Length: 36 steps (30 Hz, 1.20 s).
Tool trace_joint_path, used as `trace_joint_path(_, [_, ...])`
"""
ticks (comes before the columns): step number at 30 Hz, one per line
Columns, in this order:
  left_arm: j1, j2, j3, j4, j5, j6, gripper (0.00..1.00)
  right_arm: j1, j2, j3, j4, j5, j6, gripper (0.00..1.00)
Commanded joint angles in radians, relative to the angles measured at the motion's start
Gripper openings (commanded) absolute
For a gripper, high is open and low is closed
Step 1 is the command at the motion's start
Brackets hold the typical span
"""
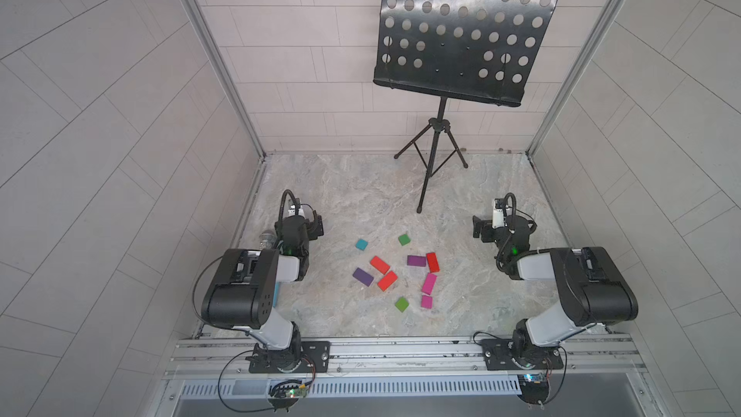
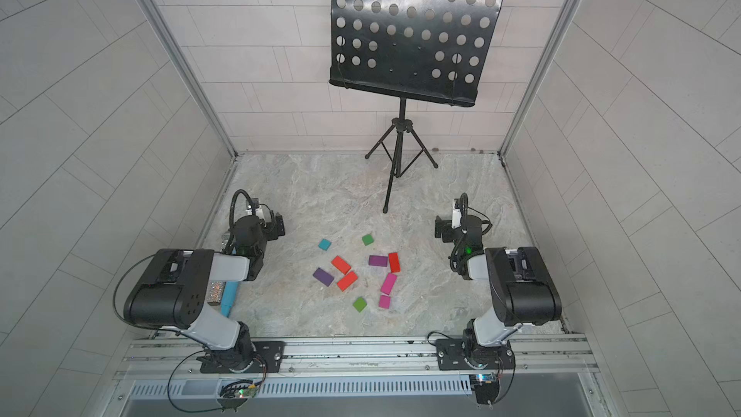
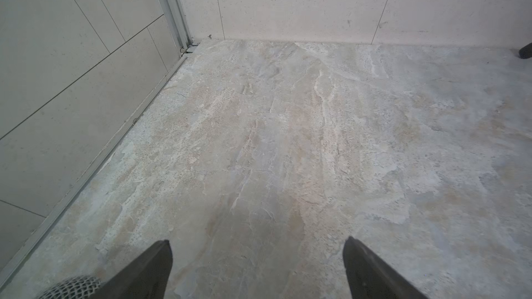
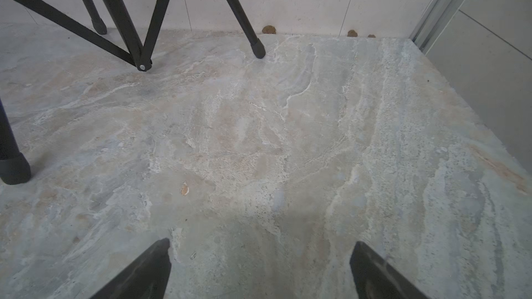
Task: Assemble the number 7 with building blocks
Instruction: Adjust the building block at the center of the board.
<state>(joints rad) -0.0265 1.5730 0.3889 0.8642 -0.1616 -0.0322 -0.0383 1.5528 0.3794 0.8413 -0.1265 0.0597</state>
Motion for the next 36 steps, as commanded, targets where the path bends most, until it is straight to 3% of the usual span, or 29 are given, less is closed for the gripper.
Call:
trace_joint_path(1, [-0.004, 0.004, 0.013, 0.033, -0.010, 0.016, 1.00, 0.003, -0.020, 0.011, 0.001, 0.010, -0.017, 1.00])
trace_joint_path(27, [-0.003, 0.004, 0.015, 0.032, -0.007, 0.017, 1.00, 0.001, -0.020, 0.013, -0.001, 0.008, -0.017, 1.00])
trace_joint_path(31, [0.001, -0.008, 0.015, 0.028, 0.023, 0.017, 1.00, 0.001, -0.023, 0.008, 0.002, 0.008, -0.017, 0.90])
trace_joint_path(33, [0.001, -0.073, 0.059, -0.109, 0.072, 0.034, 1.00, 0.002, -0.044, 0.029, -0.012, 0.050, 0.003, 0.88])
trace_joint_path(36, [0.002, -0.159, 0.269, -0.545, 0.075, 0.022, 1.00, 0.001, -0.159, 0.231, -0.501, 0.096, -0.006, 0.85])
